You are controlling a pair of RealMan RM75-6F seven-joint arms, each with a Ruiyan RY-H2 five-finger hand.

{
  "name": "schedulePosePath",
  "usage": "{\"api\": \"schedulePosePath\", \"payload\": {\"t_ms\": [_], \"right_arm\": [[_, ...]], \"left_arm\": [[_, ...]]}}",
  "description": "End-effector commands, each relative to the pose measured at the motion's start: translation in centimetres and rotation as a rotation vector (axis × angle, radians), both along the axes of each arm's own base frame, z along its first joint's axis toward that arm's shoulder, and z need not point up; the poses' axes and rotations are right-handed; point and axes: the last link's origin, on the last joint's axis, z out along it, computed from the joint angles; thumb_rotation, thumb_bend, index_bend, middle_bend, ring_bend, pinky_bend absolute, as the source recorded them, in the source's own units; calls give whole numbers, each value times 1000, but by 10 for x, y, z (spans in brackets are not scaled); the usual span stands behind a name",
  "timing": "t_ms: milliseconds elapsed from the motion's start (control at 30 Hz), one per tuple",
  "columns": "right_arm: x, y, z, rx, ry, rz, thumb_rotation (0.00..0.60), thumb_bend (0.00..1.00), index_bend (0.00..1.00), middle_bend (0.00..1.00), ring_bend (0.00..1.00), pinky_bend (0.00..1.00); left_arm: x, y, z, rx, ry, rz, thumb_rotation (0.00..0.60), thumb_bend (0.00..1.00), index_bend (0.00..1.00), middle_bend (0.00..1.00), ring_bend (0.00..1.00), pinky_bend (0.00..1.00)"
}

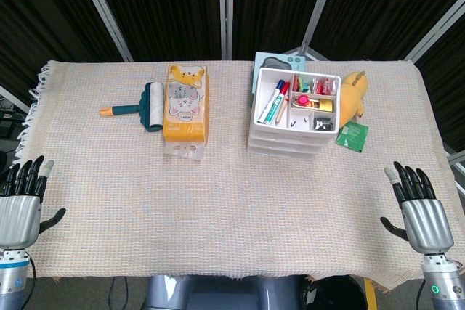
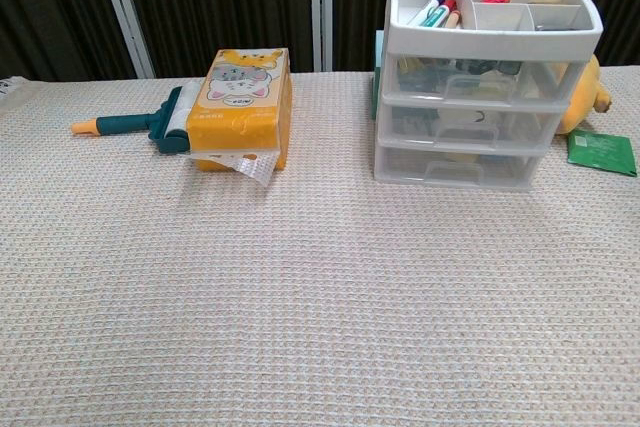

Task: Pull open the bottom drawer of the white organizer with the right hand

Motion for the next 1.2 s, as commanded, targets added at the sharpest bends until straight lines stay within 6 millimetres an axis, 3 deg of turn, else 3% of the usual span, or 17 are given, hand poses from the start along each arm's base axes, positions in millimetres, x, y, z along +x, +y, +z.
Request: {"api": "schedulePosePath", "payload": {"t_ms": [33,467,533,567,667,700,767,933,1200], "right_arm": [[-2,-1,0,2,0,-11,600,79,0,0,0,0],[-3,-3,-3,15,-55,-27,600,78,14,0,0,1],[-1,-2,-5,18,-80,-28,600,78,55,31,23,74],[1,-2,-6,16,-96,-24,600,78,88,97,97,178],[7,-3,-9,-14,-174,-6,600,79,156,420,449,486],[10,-3,-12,-18,-209,-1,600,83,170,530,557,552],[19,-4,-18,-4,-319,8,600,98,183,648,666,618],[53,-11,-44,169,-671,-27,600,132,176,749,756,660],[99,-38,-89,448,-939,-219,600,152,155,760,766,663]], "left_arm": [[0,0,0,-1,1,1,600,32,0,0,0,0],[2,0,1,-1,-11,-8,600,32,0,0,0,0],[2,-1,1,-3,-11,-11,600,32,0,0,0,0],[3,-1,1,-1,-13,-12,600,32,0,0,0,0],[4,-2,5,16,-26,-18,600,32,0,0,0,0],[5,-2,7,23,-31,-22,600,32,0,0,0,0],[5,-3,9,32,-37,-27,600,32,0,0,0,0],[2,-5,16,42,-58,-27,600,32,0,0,0,0],[-1,-8,29,75,-93,-41,600,32,0,0,0,0]]}}
